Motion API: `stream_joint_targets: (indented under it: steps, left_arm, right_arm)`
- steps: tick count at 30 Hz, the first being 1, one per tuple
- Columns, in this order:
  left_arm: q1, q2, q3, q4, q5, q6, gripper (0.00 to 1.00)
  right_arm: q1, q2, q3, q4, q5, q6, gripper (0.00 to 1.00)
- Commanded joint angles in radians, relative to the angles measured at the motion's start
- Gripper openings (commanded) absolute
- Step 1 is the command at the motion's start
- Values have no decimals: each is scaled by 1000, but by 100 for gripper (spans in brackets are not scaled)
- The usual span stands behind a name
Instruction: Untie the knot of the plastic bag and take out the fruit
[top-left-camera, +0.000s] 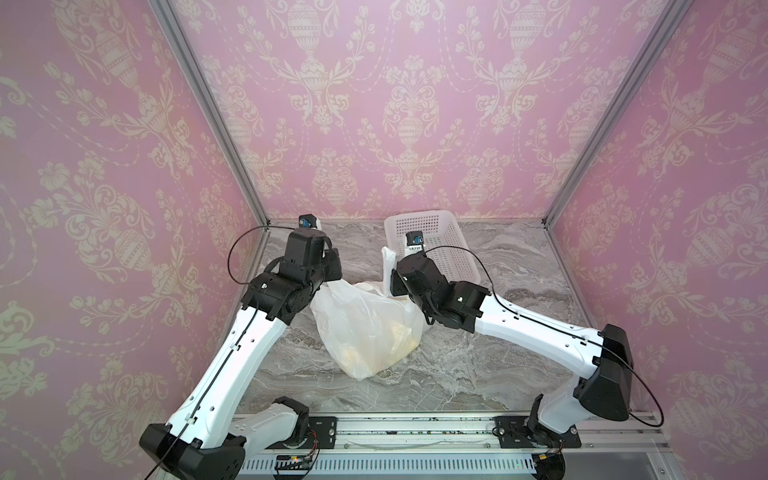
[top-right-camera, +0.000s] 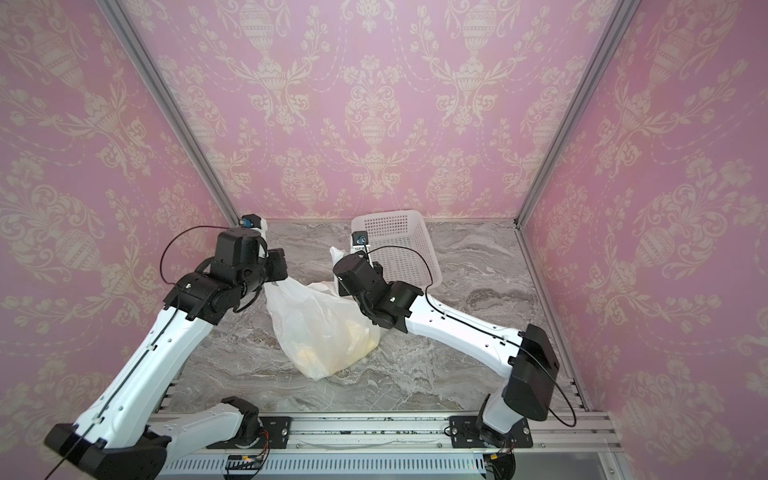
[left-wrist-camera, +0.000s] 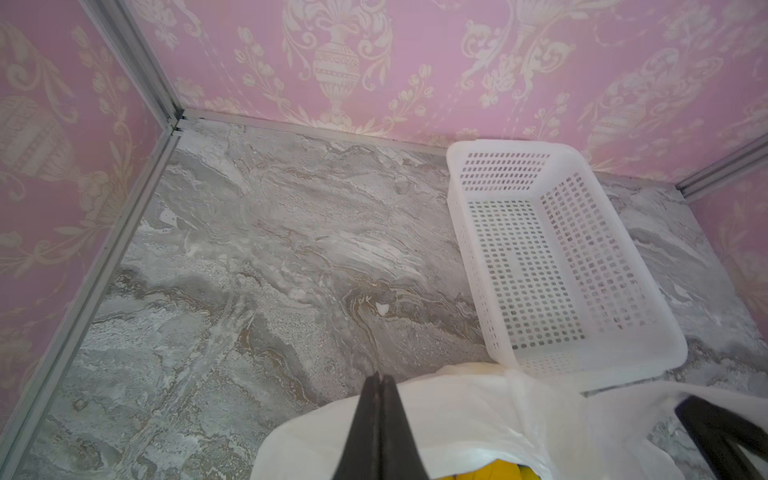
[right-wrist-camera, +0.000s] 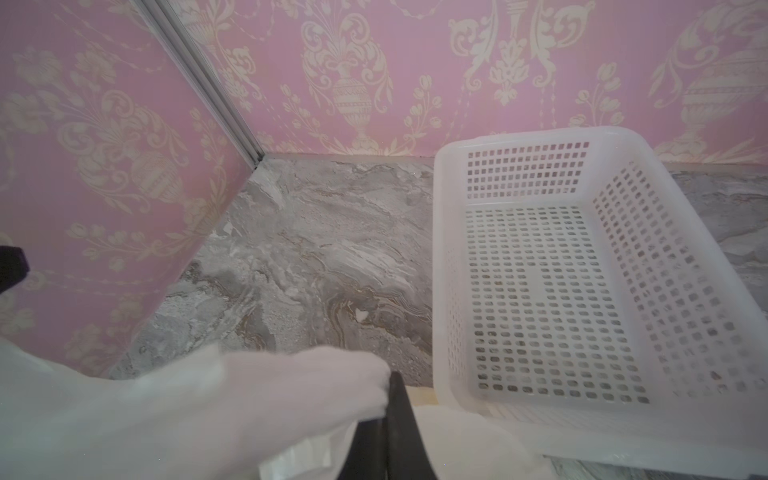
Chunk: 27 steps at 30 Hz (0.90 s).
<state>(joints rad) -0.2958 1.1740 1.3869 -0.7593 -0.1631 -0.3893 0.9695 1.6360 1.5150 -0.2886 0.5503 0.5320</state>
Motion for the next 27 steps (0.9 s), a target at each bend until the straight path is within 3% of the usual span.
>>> stream_joint_targets:
  steps: [1,8,11,14,18,21,23,25,27]
  left_arm:
    - [112,61,113,-53,130,35,0]
    - [282,273,466,-140,304,36,0]
    - [296,386,675,-210,340,53,0]
    - [296,476,877,-298,355,69,0]
    - [296,554,1073,-395,346,84,0]
    - [291,508,958,-397,385,72,0]
    - [265,370,673,-272,379,57,0]
    - [230,170,291,-55,375,15,0]
    - [215,-6,-9,95,434,-44,0]
  right_arm:
    - [-27,83,152,-24,-84,0,0]
    - [-86,331,550,-125,-211,29,0]
    - [-121,454,769,-205,-242,52,0]
    - [-143,564,984,-295,-203,54,0]
    - [-164,607,1083,-354,-175,99,0]
    - [-160,505,878,-305,-141,137,0]
    - [-153,396,635,-199,-136,162,0]
    - [-141,282,386,-64,-125,188,0]
    - [-131,197,204,20,-107,211,0]
